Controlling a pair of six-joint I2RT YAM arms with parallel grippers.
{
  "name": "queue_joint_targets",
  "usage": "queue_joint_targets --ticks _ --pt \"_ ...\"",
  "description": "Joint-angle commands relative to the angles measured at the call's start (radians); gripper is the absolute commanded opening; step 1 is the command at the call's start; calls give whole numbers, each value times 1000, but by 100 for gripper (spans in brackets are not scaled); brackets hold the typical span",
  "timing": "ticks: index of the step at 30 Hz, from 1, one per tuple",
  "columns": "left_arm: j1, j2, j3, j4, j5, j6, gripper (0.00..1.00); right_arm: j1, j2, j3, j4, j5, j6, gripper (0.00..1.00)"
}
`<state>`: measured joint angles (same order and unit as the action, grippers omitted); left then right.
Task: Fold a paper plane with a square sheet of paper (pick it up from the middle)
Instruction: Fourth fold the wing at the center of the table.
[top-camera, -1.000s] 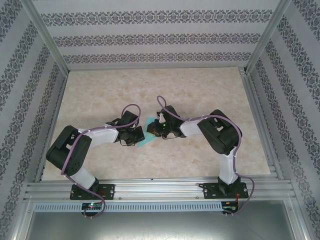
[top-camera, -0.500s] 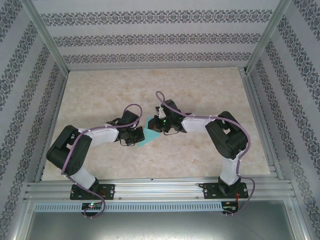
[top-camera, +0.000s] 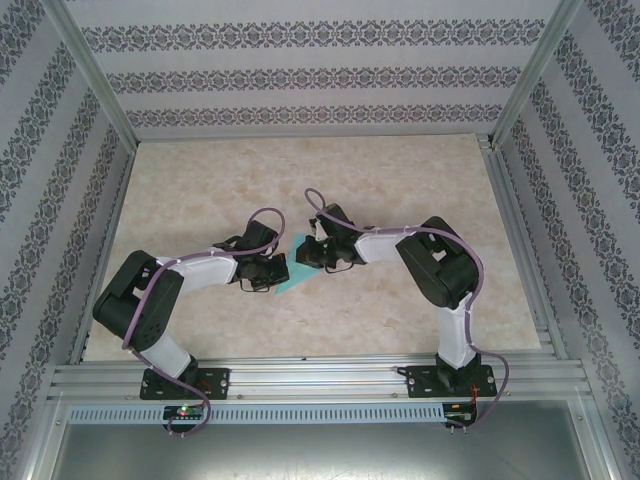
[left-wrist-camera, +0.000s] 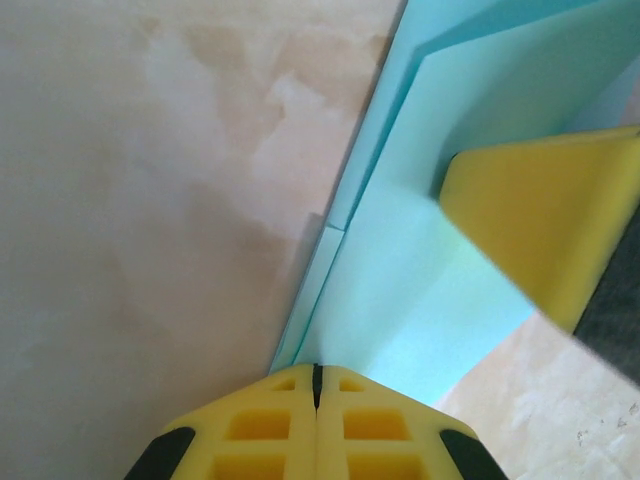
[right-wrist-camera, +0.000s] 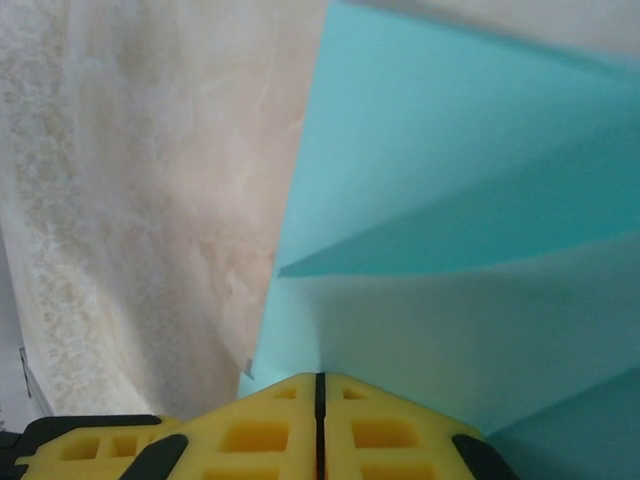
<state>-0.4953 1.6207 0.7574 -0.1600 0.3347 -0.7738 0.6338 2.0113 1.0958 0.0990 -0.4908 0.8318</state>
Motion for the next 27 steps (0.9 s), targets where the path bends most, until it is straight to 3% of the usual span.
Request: queue_joint_targets --ticks 1,15,22,27 --pt "14 41 -68 -193 -100 39 2 -74 39 28 -59 90 -51 10" --pt "11 47 -81 -201 -63 77 2 -201 92 130 -102 65 -61 12" --pt "4 51 -79 -186 -16 71 2 -202 3 164 -157 36 -106 13" --pt "-10 42 -75 -163 30 7 4 -161 -107 94 -132 17 -95 14"
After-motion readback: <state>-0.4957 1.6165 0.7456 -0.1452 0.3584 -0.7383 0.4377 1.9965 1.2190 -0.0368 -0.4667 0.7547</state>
